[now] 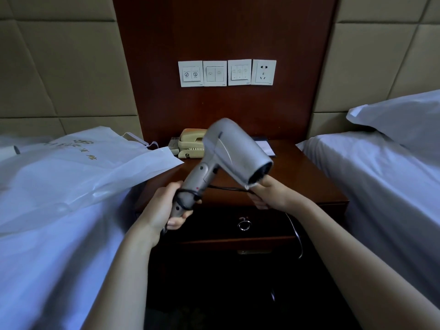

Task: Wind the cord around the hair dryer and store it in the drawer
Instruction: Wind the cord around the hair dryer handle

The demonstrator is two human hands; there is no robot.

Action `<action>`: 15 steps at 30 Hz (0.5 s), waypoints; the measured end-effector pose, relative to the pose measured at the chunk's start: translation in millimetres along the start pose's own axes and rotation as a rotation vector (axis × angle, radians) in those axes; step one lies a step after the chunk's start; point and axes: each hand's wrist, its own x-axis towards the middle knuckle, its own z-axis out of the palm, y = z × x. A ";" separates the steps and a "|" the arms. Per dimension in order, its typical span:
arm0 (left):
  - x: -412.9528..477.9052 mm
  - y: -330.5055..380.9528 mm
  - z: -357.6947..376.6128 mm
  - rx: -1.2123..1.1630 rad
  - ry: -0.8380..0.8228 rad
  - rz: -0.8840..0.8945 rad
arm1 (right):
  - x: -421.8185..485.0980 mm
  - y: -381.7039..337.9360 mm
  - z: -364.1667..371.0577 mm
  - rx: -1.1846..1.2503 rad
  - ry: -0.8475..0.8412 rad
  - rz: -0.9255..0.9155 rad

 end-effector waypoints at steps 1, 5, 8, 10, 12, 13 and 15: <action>2.9 1.8 -2.0 -0.042 0.013 -0.024 | -1.5 0.2 0.4 -0.006 -0.030 -0.021; 8.8 4.5 -1.4 -0.180 0.092 -0.074 | -7.5 -10.4 4.9 -0.122 -0.093 -0.020; 6.5 1.3 6.0 -0.253 0.227 -0.028 | -14.0 -26.0 10.7 -0.247 -0.193 -0.009; 4.5 -1.0 9.9 -0.223 0.305 0.009 | -15.4 -37.4 12.8 -0.343 -0.212 -0.020; 2.4 -2.0 12.5 -0.141 0.377 0.067 | -15.5 -47.9 13.1 -0.487 -0.165 -0.086; 0.5 -1.7 14.2 -0.102 0.395 0.100 | -15.1 -50.7 12.2 -0.568 -0.116 -0.146; -2.8 -1.2 16.9 -0.028 0.406 0.164 | -15.7 -56.7 10.3 -0.672 -0.007 -0.211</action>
